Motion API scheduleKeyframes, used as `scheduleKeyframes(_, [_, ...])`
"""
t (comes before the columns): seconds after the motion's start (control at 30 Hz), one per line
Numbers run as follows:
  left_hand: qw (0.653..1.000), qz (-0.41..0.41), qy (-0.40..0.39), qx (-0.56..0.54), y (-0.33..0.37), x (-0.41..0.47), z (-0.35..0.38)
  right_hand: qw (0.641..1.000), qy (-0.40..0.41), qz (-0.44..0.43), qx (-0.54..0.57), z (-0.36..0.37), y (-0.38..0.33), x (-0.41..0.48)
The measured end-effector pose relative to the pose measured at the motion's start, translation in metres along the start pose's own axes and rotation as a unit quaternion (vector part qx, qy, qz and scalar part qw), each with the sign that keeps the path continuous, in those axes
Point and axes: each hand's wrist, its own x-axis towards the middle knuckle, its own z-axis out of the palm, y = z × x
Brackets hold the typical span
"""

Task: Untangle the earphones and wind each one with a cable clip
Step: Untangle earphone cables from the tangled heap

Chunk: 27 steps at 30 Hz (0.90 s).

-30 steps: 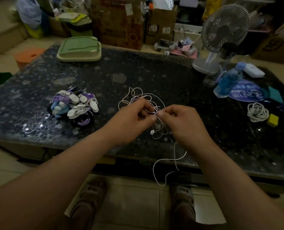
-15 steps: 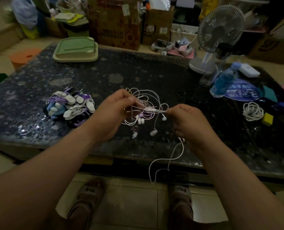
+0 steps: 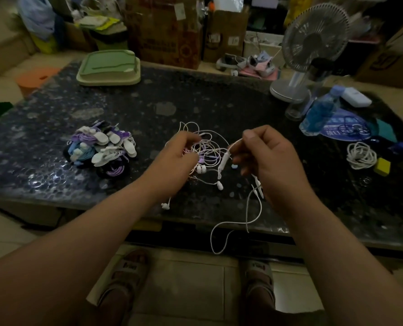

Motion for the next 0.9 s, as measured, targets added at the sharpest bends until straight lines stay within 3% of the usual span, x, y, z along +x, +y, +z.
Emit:
scheduleKeyframes(0.1, [0.992,0.092,-0.071,-0.051,0.010,-0.004,0.000,0.999,-0.013,-0.013,-0.039,0.003,0.001,-0.002])
scheduleKeyframes(0.17, [0.989,0.089,-0.100,-0.066,0.011,-0.004,0.006,0.998,-0.010,-0.017,-0.064,0.004,0.003,-0.001])
scheduleKeyframes(0.3, [0.986,0.157,-0.007,0.052,0.005,-0.003,0.012,0.990,0.028,-0.021,-0.137,0.003,0.010,0.002])
scheduleKeyframes(0.4, [0.952,0.242,0.084,0.165,0.003,-0.003,0.013,0.978,0.041,-0.035,-0.201,0.008,0.014,0.003])
scheduleKeyframes(0.5, [0.922,0.297,0.111,0.222,0.002,-0.001,0.015,0.972,0.047,-0.053,-0.225,0.015,0.017,0.004])
scheduleKeyframes(0.63, [0.935,0.296,0.068,0.183,0.005,-0.009,0.011,0.973,0.089,-0.027,-0.211,0.011,0.018,0.007])
scheduleKeyframes(0.8, [0.947,0.253,-0.017,0.195,-0.010,-0.007,0.007,0.977,0.181,0.037,-0.104,-0.007,0.007,0.011])
scheduleKeyframes(0.9, [0.955,0.216,-0.017,0.204,-0.014,-0.009,0.012,0.986,0.116,0.041,-0.108,-0.008,0.002,0.008])
